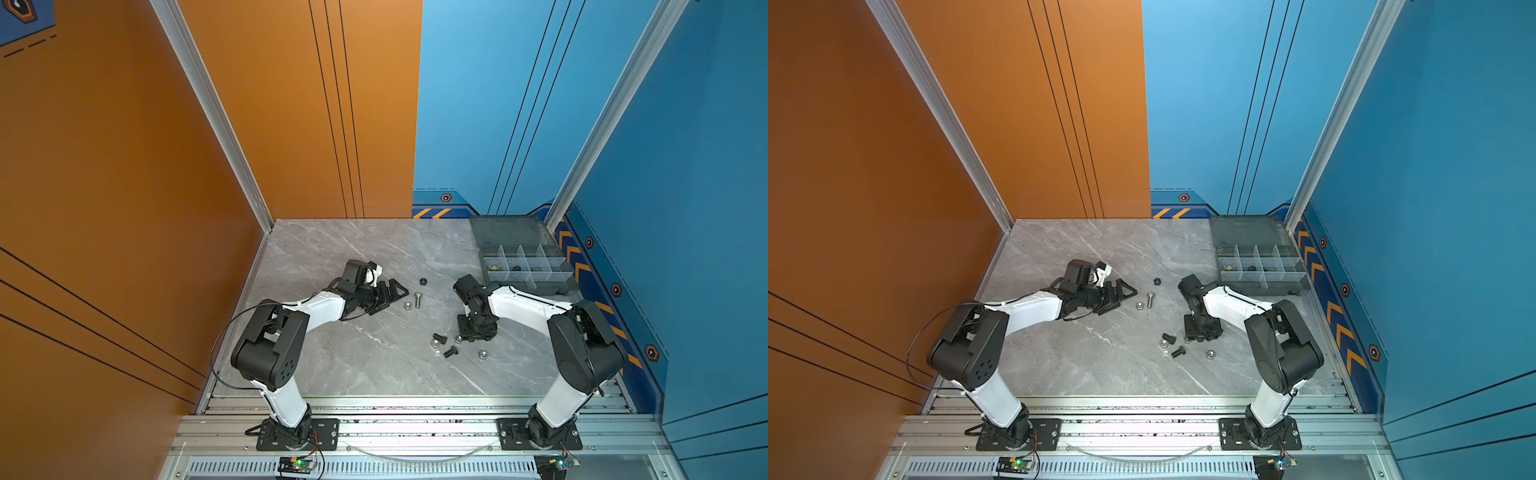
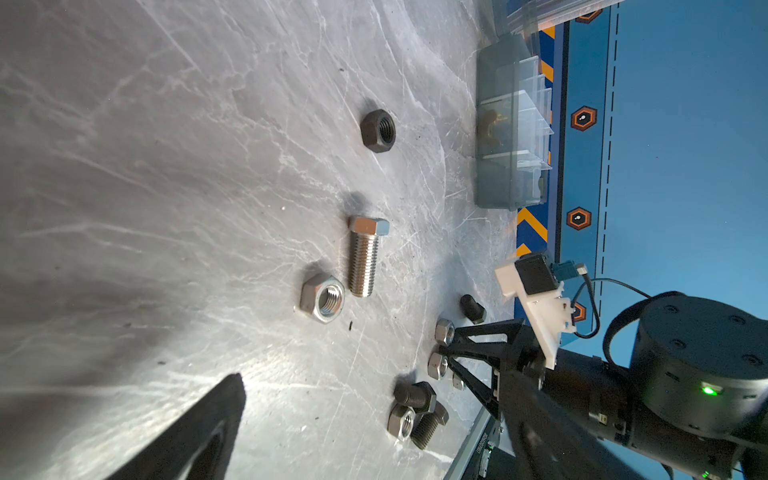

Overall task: Sort the screws and nuts into containers
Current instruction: 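Lower the open right gripper around the black hex nut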

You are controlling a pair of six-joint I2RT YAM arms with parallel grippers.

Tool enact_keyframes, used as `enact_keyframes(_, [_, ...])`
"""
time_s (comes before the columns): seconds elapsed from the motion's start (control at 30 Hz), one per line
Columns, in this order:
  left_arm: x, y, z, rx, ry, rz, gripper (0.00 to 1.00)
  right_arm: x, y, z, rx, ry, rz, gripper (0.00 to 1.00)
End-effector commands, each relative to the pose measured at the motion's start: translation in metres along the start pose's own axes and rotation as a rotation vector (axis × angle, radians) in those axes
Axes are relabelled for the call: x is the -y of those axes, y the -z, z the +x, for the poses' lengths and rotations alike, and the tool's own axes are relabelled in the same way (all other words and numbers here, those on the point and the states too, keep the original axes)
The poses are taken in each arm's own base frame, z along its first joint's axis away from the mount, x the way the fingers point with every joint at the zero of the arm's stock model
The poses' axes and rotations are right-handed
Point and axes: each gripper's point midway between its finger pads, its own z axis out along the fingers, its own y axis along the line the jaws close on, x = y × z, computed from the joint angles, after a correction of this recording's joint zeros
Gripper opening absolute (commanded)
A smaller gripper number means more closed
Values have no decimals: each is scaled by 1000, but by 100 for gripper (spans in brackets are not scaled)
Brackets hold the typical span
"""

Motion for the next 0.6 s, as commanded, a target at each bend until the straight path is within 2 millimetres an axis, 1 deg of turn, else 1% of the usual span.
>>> enact_keyframes(0.0, [-2,6,3,0,-3,-5,98,7,-13,-1,-4,33,56,44])
enact_keyframes(0.23, [-3,4,3,-3,1,-6,98,12,-19,7,-30,54,72,42])
enact_keyframes(0.57, [-3,4,2,-3,1,-5,98,13,-21,11,-43,53,71,34])
